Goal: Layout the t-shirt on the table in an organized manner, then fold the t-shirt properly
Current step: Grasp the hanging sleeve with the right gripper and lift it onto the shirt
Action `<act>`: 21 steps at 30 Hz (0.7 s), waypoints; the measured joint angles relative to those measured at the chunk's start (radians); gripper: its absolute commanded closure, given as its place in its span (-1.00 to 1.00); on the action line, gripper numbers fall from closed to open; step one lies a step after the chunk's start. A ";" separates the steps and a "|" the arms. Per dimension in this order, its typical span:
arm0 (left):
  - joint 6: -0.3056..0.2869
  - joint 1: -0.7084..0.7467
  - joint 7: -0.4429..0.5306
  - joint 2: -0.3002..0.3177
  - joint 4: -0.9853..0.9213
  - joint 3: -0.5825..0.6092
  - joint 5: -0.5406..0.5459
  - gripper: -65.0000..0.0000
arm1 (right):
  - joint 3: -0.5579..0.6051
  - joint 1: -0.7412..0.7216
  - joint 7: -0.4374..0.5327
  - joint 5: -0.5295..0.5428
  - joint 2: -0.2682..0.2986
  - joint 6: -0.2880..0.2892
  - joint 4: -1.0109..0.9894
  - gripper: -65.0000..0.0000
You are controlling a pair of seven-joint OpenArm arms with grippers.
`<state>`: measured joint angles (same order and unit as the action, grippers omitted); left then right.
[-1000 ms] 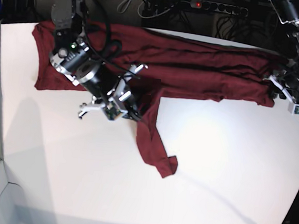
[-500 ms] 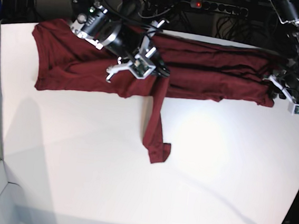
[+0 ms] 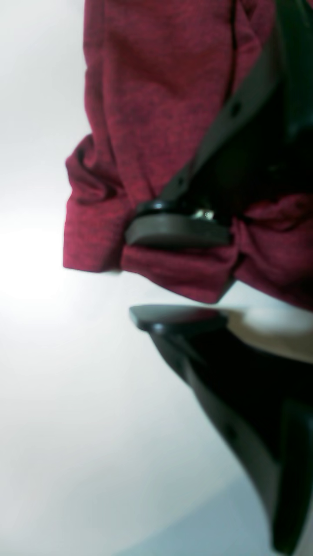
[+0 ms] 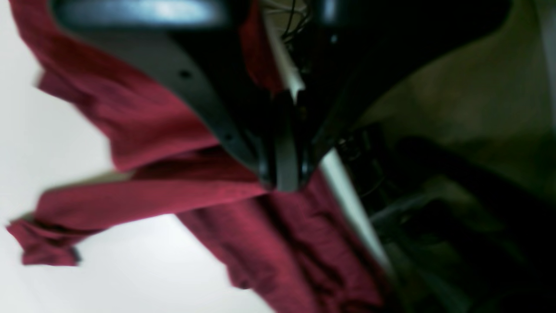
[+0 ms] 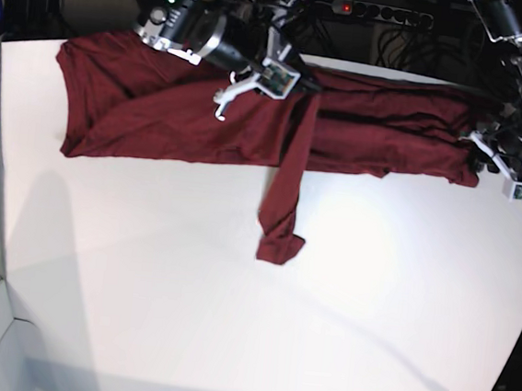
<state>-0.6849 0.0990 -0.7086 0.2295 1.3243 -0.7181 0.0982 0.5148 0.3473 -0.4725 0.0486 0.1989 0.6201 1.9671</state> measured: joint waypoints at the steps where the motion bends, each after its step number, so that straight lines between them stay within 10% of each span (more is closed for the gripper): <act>1: 0.000 0.000 0.000 0.000 0.001 0.000 0.000 0.32 | 0.013 0.000 -0.002 0.000 0.003 0.000 -0.002 1.00; 7: 0.000 0.000 -0.004 -0.003 0.006 0.000 0.000 0.32 | 0.043 -0.011 -0.004 0.000 0.007 0.000 -0.032 0.98; 14: 0.000 0.001 -0.004 -0.003 0.006 0.000 0.000 0.28 | 0.040 -0.006 -0.004 0.000 0.011 0.000 -0.037 0.26; 21: 0.000 0.001 -0.005 -0.005 0.007 -0.005 0.001 -0.48 | 0.027 -0.001 -0.001 0.001 0.037 0.000 -0.037 0.03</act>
<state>-0.6846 0.0998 -0.7139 0.2241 1.3312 -0.7231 0.0994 0.5419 0.3466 -0.4732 0.0494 0.2363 0.6201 1.9305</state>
